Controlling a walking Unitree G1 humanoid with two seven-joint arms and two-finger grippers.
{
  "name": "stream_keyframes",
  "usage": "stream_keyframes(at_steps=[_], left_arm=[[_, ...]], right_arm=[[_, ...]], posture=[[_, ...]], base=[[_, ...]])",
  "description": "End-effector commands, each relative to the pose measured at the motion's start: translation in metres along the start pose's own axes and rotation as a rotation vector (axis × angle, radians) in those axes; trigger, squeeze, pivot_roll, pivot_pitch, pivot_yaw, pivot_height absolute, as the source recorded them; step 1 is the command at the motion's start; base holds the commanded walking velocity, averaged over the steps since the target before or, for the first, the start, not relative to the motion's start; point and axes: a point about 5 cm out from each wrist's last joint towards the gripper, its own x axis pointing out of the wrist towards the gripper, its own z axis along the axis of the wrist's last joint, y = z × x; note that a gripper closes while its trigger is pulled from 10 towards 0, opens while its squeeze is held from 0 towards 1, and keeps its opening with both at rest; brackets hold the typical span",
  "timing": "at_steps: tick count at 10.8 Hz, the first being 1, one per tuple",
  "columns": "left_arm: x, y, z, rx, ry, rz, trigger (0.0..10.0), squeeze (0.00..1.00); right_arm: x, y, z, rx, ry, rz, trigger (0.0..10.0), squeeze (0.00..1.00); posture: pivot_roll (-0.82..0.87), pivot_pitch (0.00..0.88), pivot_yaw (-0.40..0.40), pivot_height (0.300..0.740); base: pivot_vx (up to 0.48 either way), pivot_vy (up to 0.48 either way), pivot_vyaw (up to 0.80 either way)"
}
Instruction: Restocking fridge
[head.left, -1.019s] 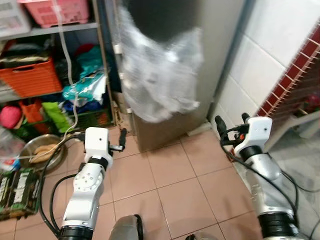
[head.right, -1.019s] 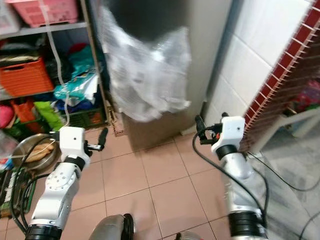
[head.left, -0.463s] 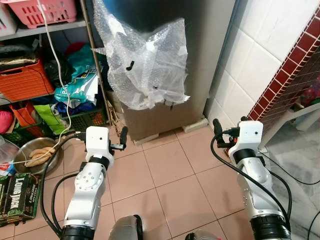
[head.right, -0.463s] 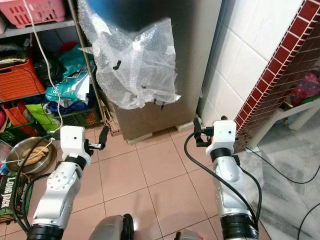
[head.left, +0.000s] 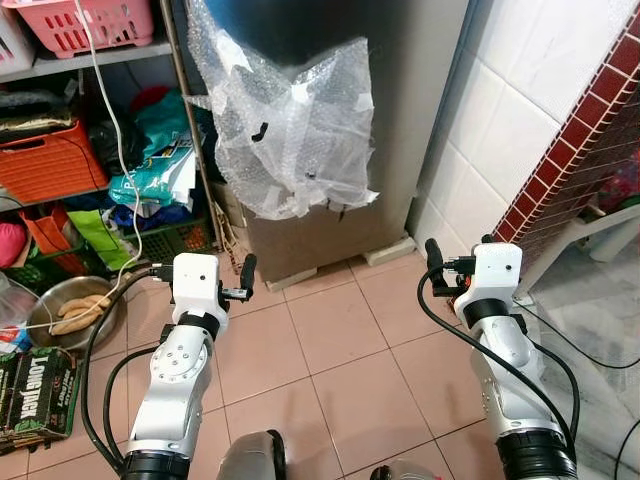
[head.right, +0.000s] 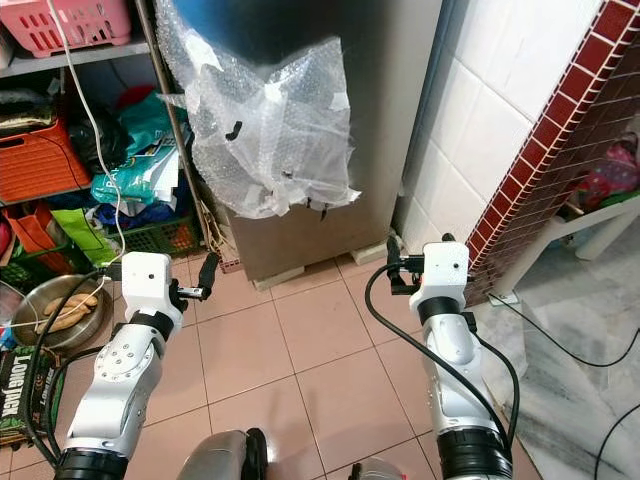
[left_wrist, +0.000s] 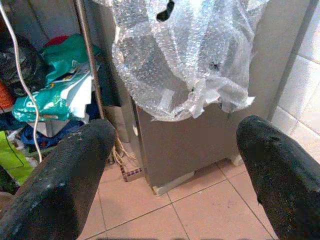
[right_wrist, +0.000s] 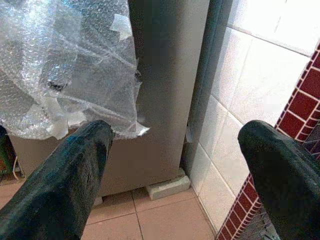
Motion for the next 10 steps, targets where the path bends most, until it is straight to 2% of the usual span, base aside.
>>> stream_keyframes(at_steps=[1,8,10], left_arm=[[0.0006,0.0011,0.0024,0.010,-0.008,0.004,10.0,0.00],[0.0006,0.0011,0.0024,0.010,-0.008,0.004,10.0,0.00],[-0.0005,-0.0015,0.0015,0.009,-0.001,-0.024,10.0,0.00]], right_arm=[[0.0004,0.0003,-0.0008,-0.001,0.001,0.001,10.0,0.00],[0.0004,0.0003,-0.0008,-0.001,0.001,0.001,10.0,0.00],[0.0012,0.0063,-0.0010,0.013,-0.003,0.019,10.0,0.00]], posture=[[0.05,0.038,0.040,0.740],[0.05,0.038,0.040,0.740],[0.05,0.054,0.045,0.740]], base=[[0.000,0.000,0.00],[0.000,0.000,0.00],[0.000,0.000,0.00]])
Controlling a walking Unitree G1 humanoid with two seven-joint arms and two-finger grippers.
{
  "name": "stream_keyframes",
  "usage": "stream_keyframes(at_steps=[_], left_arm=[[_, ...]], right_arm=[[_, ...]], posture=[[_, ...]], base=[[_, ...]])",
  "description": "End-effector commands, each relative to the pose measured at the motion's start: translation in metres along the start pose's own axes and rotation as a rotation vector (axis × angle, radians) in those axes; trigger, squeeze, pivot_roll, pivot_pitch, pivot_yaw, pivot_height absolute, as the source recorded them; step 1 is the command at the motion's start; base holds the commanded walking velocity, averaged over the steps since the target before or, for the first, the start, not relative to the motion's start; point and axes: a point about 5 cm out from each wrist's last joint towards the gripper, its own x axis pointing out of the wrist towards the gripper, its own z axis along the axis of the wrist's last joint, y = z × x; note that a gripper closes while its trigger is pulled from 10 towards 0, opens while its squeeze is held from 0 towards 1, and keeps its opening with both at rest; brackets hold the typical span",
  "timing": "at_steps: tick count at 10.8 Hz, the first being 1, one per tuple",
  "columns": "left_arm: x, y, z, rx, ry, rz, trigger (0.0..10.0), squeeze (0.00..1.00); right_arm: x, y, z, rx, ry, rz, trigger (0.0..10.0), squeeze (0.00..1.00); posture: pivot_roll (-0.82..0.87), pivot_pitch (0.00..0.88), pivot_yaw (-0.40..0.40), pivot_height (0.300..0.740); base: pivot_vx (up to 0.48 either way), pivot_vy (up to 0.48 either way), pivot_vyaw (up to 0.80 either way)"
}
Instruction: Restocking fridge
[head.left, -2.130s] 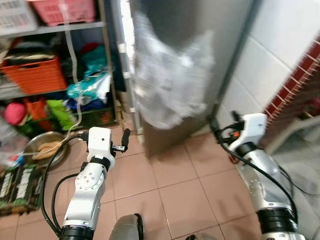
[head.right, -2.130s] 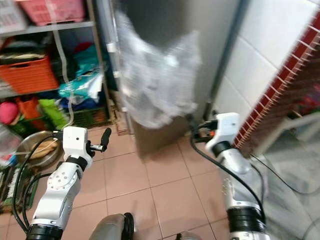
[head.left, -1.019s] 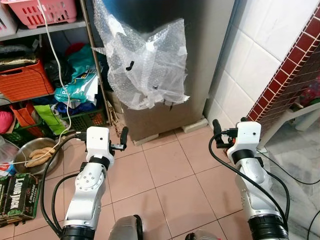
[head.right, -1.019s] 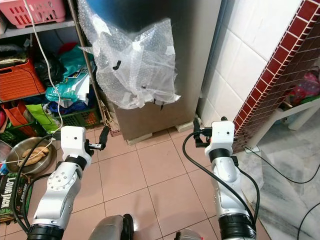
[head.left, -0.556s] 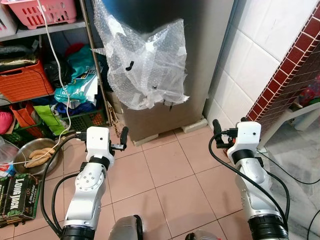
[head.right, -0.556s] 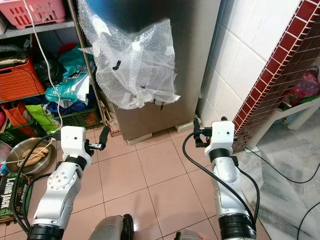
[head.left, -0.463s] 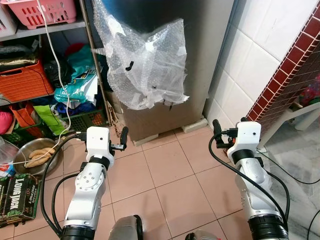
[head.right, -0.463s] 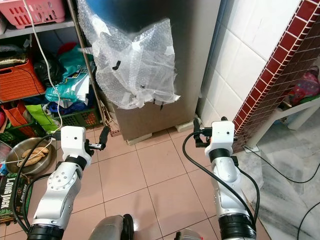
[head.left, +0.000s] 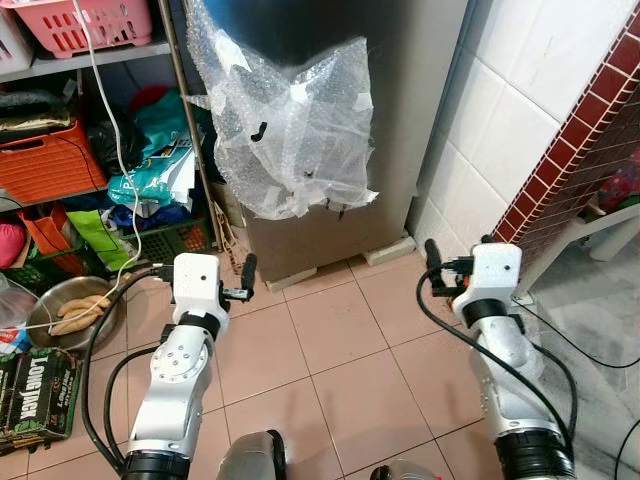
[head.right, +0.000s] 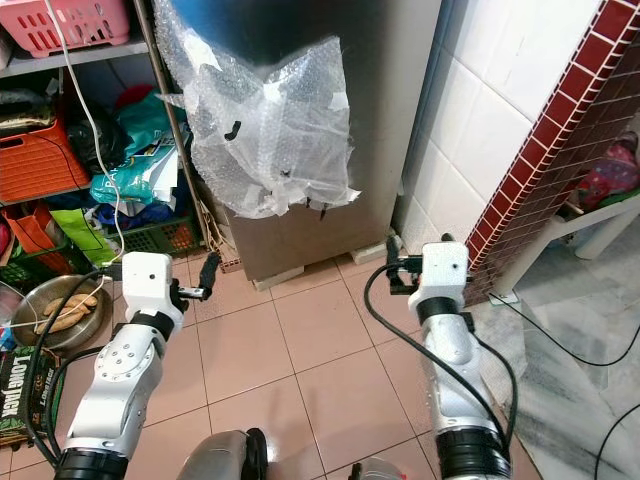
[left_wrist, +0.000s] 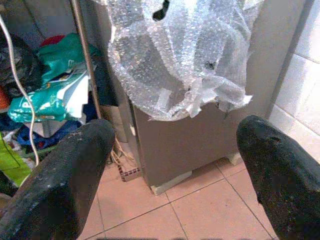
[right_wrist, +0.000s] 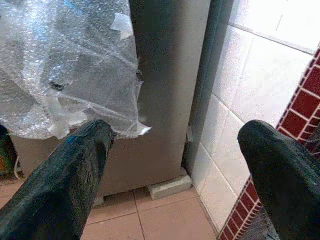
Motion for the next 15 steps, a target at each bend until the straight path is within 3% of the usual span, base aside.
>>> stream_keyframes(at_steps=[1,15], left_arm=[[-0.0010,0.0012,0.0018,0.009,-0.002,-0.009,10.0,0.00],[-0.0002,-0.0019,0.0049,-0.002,-0.015,-0.016,10.0,0.00]], right_arm=[[0.0015,0.0029,0.0008,0.007,-0.006,0.011,10.0,0.00],[0.0050,0.0031,-0.0002,0.014,0.001,0.012,10.0,0.00]], posture=[[0.06,0.057,0.047,0.740],[0.06,0.059,0.044,0.740]], base=[[0.000,0.000,0.00],[0.000,0.000,0.00]])
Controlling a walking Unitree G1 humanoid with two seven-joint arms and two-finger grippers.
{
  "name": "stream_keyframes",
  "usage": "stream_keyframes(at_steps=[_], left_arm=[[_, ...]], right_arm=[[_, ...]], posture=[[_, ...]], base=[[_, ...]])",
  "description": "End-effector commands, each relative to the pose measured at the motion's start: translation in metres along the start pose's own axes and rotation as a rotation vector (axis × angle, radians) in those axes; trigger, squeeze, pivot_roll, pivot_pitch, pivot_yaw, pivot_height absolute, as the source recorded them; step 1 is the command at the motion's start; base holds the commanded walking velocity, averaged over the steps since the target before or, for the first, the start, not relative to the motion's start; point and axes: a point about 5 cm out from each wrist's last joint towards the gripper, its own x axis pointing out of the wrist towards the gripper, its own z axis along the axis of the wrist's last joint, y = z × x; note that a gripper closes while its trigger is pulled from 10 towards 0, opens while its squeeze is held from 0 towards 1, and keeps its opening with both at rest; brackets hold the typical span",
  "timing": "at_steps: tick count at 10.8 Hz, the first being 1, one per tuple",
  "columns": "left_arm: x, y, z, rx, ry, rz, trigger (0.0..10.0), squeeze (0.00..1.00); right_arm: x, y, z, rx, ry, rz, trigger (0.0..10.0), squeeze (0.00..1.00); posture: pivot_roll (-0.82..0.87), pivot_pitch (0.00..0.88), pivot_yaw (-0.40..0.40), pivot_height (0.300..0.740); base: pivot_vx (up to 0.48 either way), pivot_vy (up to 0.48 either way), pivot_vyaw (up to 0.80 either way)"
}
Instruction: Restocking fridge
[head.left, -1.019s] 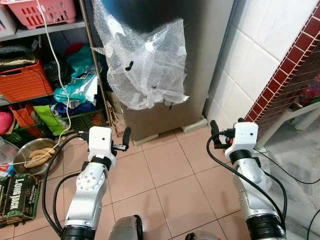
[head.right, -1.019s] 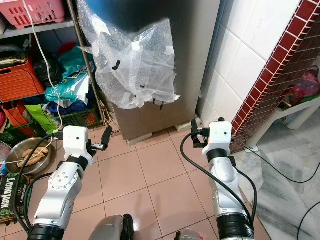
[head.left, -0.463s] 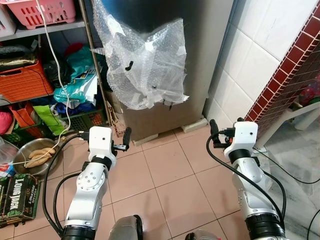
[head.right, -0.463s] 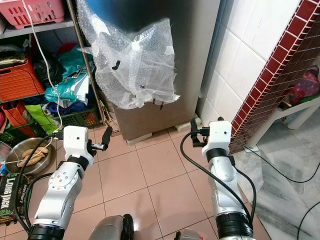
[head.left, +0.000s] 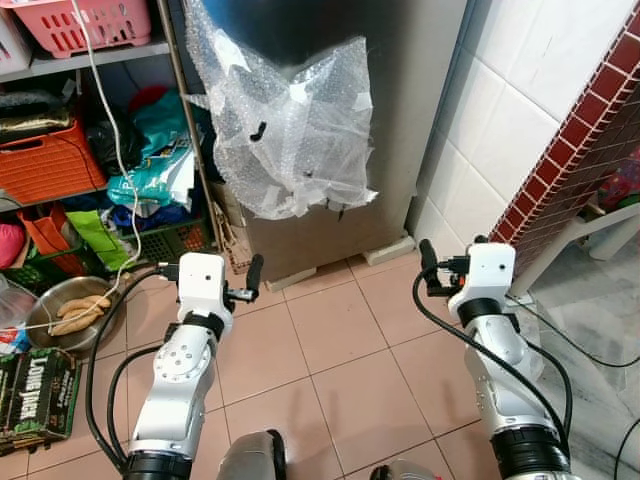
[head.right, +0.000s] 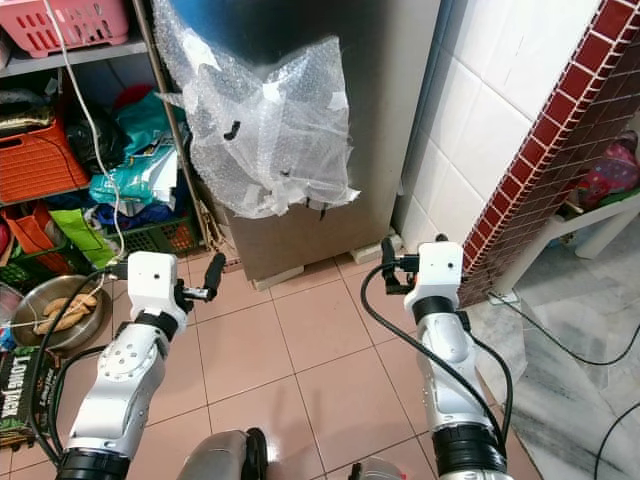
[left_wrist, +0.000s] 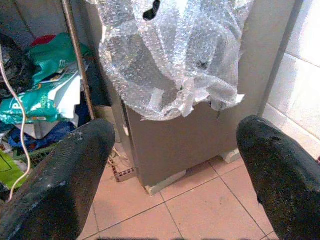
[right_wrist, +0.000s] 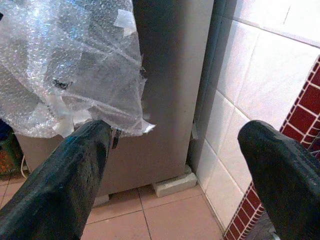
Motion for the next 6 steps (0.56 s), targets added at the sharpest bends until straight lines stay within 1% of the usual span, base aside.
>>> stream_keyframes(at_steps=[1,6], left_arm=[[-0.0001,0.0010,0.0045,0.001,-0.021,0.002,10.0,0.00],[-0.0005,0.0008,0.0054,0.004,-0.026,-0.002,10.0,0.00]], right_arm=[[0.0024,0.0017,0.0014,-0.002,-0.007,0.009,10.0,0.00],[0.0048,0.0024,0.0022,-0.003,-0.009,0.012,10.0,0.00]], posture=[[0.06,0.058,0.044,0.740],[0.06,0.055,0.041,0.740]], base=[[0.000,0.000,0.00],[0.000,0.000,0.00]])
